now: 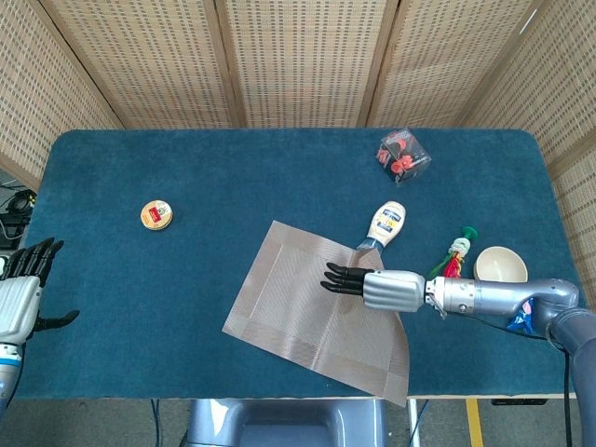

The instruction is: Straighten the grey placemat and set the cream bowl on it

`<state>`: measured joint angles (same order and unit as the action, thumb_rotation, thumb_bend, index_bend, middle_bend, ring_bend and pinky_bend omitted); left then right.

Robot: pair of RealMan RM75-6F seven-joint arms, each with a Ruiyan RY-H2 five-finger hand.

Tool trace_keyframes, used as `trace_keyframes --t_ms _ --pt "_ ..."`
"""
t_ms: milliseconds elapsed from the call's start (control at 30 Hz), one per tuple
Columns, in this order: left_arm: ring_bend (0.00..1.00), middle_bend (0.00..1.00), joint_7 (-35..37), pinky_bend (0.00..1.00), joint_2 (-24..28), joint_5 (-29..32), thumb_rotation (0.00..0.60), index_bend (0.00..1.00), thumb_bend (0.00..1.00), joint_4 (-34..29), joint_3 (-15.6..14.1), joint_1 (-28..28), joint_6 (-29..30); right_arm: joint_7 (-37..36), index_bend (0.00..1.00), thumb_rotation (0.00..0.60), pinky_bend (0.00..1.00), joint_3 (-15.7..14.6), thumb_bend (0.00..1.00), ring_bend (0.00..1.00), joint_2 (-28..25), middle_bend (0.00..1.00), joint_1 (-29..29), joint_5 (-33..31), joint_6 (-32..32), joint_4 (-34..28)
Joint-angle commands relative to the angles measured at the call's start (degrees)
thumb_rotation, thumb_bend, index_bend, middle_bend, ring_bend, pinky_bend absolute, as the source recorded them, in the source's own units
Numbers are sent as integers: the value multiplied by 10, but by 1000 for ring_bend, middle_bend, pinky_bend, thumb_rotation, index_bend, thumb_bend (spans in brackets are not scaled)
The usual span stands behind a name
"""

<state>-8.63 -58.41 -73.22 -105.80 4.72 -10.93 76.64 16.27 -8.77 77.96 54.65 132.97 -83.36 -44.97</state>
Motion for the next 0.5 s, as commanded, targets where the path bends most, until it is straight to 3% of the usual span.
trace_keyframes --t_ms 33,300,400,467,500 --pt "0 0 -1 0 0 0 600 0 0 0 0 0 0 -11 699 600 0 3 542 0 4 77 11 0 -29 18" --pt "0 0 -1 0 0 -1 600 0 0 -1 -1 0 0 -42 694 600 0 7 539 0 -4 27 14 -29 -47 66" --pt "0 0 -2 0 -1 1 600 0 0 -1 -1 0 -1 -50 670 600 0 7 496 0 -11 9 11 -38 -50 90" --pt "0 0 -2 0 -1 2 600 0 0 -1 -1 0 -3 -58 583 600 0 8 396 0 -17 1 2 -52 -48 107" --pt "0 0 -2 0 -1 2 600 0 0 -1 -1 -1 -3 -62 453 600 0 7 294 0 -19 0 -5 -60 -43 118"
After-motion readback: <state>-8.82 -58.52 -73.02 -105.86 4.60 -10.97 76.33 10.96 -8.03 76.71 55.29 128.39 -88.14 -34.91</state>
